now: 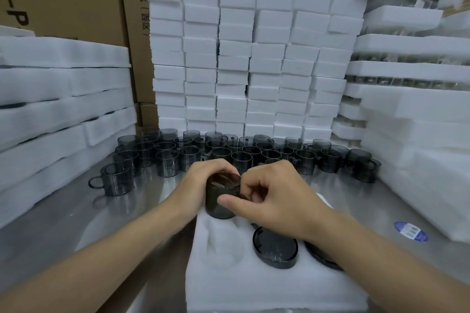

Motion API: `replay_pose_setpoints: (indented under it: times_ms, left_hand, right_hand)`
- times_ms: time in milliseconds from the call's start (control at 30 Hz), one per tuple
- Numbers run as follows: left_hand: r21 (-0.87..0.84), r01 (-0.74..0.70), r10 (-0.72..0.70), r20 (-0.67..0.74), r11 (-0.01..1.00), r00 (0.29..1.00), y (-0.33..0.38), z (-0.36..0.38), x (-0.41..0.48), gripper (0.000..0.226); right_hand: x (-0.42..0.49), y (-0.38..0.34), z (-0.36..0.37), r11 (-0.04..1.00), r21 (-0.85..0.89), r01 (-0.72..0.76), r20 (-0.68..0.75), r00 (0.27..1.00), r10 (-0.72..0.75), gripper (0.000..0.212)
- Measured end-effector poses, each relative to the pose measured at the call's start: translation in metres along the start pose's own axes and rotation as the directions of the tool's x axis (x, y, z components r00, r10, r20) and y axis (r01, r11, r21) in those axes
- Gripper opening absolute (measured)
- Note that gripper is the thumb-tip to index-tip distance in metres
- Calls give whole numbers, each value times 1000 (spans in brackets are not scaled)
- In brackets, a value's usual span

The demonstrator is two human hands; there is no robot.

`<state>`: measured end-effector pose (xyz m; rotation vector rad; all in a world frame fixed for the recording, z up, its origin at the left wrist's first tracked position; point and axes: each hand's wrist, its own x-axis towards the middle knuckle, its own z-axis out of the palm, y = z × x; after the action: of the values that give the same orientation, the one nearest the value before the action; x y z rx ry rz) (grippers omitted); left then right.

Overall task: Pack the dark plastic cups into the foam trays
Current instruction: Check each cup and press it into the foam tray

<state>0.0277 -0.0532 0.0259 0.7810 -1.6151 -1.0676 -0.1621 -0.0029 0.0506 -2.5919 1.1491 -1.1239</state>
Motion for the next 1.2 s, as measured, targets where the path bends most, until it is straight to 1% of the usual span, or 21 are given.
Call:
replay_pose_setpoints:
  times_ms: [100, 167, 267, 367, 433, 467, 567, 667, 733, 767, 800, 867, 933, 967, 1033, 1100, 1167, 1200]
  left_hand:
    - [30, 51, -51, 31, 998, 998, -3, -5, 2, 42]
    - [46, 50, -50, 6, 998, 999, -4, -6, 3, 37]
    - [22, 28, -27, -38, 999, 999, -3, -3, 5, 34]
    - [-73, 50, -57, -89, 996, 994, -3, 1, 6, 37]
    - [-112, 55, -67, -109, 992, 992, -3, 3, 5, 37]
    - [-95, 49, -59, -102, 994, 993, -2, 3, 4, 35]
    - [16, 24, -23, -64, 1000, 998, -2, 0, 2, 26]
    - [37, -3, 5, -39, 999, 999, 1, -4, 5, 19]
    - [83, -45, 44, 19, 996, 999, 3, -2, 5, 16]
    - [133, -56, 48, 66, 989, 997, 3, -1, 4, 12]
    - [193, -54, 30, 124, 980, 992, 4, -1, 3, 10]
    - [277, -4, -64, 233, 961, 970, 1, -3, 2, 16]
    - [302, 70, -155, 269, 951, 950, 0, -6, 3, 17]
    - [300, 90, -174, 267, 950, 948, 1, -7, 2, 16]
    - [290, 102, -182, 262, 952, 948, 2, -8, 2, 15]
    - [293, 107, -185, 253, 950, 950, 2, -7, 1, 19]
    - [291, 126, -198, 234, 948, 952, 1, -6, 0, 17]
    - [285, 133, -203, 232, 949, 951, 0, -6, 0, 17]
  right_hand:
    - [0, 3, 0, 998, 51, -40, 27, 999, 39, 50]
    - [1, 3, 1, 997, 65, -42, 21, 999, 41, 50]
    - [2, 2, 2, 1000, -6, -16, -10, 1000, 16, 53]
    - [3, -2, 1, 996, -83, 32, -27, 999, -34, 52]
    - [2, -3, 2, 991, -121, 58, -4, 998, -59, 50]
    - [2, -3, 2, 990, -128, 63, 18, 998, -61, 49]
    - [3, -2, 2, 994, -103, 26, 86, 996, -18, 52]
    - [3, -4, 2, 996, -93, 4, 126, 992, 8, 54]
    - [3, -5, 1, 995, -104, -4, 116, 993, 16, 53]
    - [3, -4, 1, 995, -104, -13, 110, 994, 25, 52]
    - [4, -3, 1, 994, -109, -23, 114, 993, 35, 50]
    - [3, -2, 2, 989, -140, -45, 147, 987, 66, 45]
    - [4, 0, 0, 988, -132, -76, 164, 982, 98, 42]
    - [5, 2, -3, 989, -107, -100, 161, 980, 116, 41]
    - [8, 14, -12, 986, -69, -152, 104, 982, 159, 39]
    - [10, 40, -27, 973, -104, -206, -76, 977, 199, 35]
    - [4, 76, -41, 928, -214, -304, -267, 932, 244, 25]
    - [-5, 96, -46, 875, -306, -375, -308, 909, 281, 27]
